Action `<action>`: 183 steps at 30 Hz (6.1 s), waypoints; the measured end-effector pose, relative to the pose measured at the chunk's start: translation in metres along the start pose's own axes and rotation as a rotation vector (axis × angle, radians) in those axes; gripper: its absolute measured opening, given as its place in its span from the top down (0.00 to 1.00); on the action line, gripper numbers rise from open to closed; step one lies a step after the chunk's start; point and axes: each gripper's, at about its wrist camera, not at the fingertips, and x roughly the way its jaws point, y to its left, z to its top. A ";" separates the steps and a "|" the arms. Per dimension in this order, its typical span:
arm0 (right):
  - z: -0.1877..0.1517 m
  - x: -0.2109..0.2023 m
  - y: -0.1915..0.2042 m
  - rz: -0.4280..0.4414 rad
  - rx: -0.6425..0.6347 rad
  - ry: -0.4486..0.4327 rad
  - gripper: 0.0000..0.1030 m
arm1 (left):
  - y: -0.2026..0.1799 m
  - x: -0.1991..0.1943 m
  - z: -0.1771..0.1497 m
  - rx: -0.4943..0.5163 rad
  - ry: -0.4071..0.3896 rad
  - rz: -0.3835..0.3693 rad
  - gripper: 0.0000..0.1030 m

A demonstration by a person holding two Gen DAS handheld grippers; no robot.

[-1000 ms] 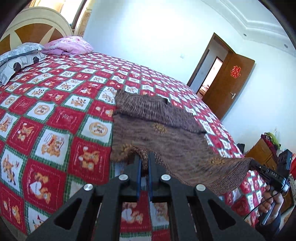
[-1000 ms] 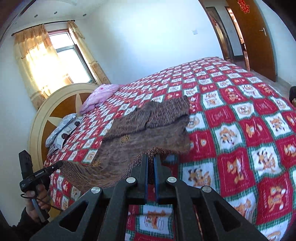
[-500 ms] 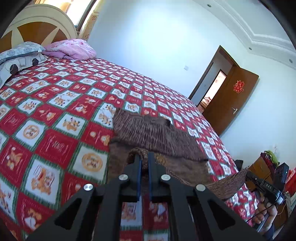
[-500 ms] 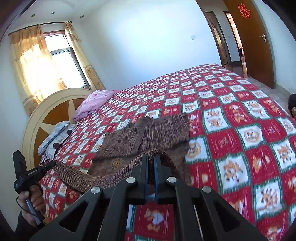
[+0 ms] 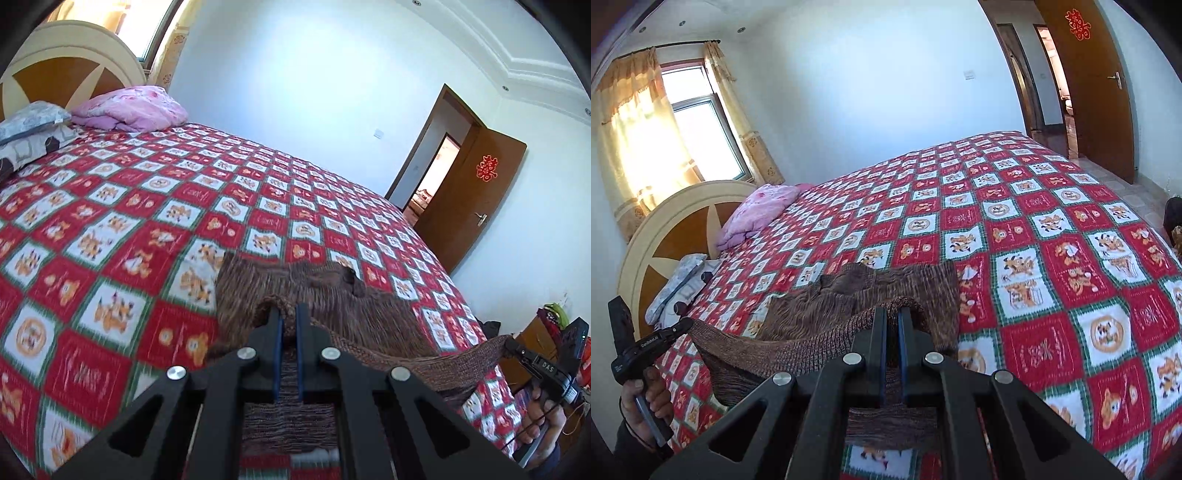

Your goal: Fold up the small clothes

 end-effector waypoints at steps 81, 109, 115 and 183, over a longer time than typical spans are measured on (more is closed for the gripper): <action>-0.032 0.090 -0.008 -0.226 -0.188 0.201 0.57 | 0.042 0.088 -0.085 0.172 0.164 0.329 0.32; 0.011 0.220 -0.054 -0.363 -0.130 0.252 1.00 | 0.040 0.086 -0.092 0.184 0.111 0.283 0.01; 0.024 0.214 -0.041 -0.206 -0.105 0.215 0.41 | 0.042 0.083 -0.093 0.176 0.105 0.273 0.00; -0.182 0.119 0.228 0.013 -0.864 0.224 0.51 | 0.095 0.065 -0.037 0.140 0.151 0.355 0.00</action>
